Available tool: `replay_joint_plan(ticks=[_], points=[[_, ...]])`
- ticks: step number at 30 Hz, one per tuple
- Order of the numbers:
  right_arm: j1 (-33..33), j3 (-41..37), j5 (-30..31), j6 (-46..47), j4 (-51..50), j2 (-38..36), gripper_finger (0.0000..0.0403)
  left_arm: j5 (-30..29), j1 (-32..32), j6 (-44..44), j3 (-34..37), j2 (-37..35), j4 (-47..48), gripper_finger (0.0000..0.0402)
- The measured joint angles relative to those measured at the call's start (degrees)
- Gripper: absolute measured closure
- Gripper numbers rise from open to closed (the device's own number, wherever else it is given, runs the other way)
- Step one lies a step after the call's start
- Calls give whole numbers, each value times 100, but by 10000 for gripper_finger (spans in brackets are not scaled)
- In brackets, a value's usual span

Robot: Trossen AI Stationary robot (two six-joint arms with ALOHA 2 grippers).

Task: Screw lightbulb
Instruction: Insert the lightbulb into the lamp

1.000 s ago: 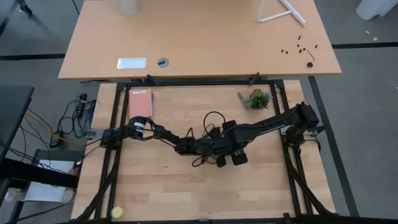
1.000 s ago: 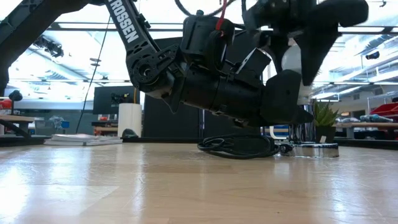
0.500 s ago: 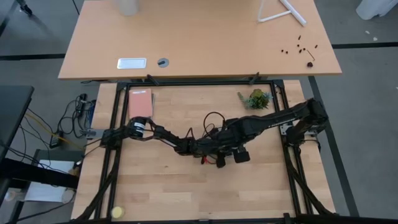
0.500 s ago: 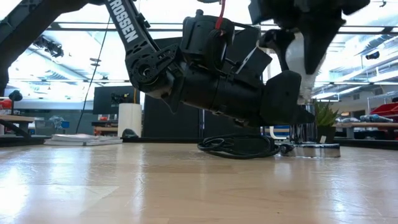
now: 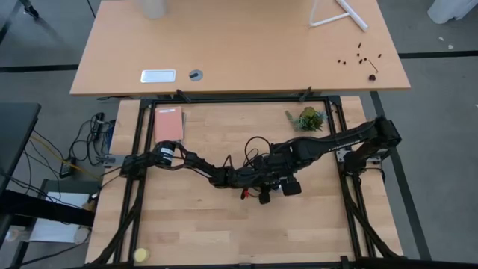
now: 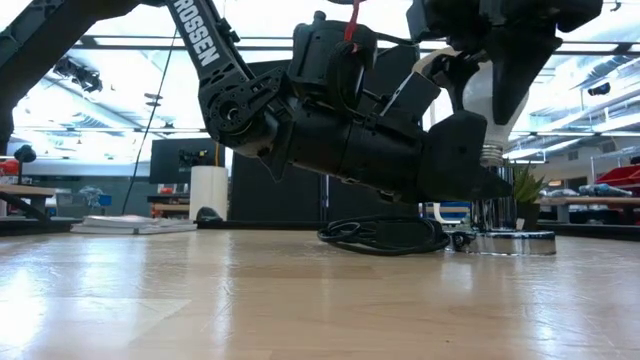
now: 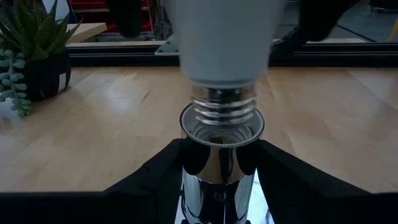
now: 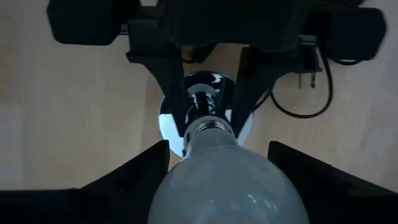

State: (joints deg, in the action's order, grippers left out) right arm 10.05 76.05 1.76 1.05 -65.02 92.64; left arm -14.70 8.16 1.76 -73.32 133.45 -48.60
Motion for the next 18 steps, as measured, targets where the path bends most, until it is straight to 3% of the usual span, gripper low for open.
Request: replay_joint_plan(ticks=[18], points=[[-75,-515,-218,-68,664,-20,130,22,28,-159,9,13,-182,208]])
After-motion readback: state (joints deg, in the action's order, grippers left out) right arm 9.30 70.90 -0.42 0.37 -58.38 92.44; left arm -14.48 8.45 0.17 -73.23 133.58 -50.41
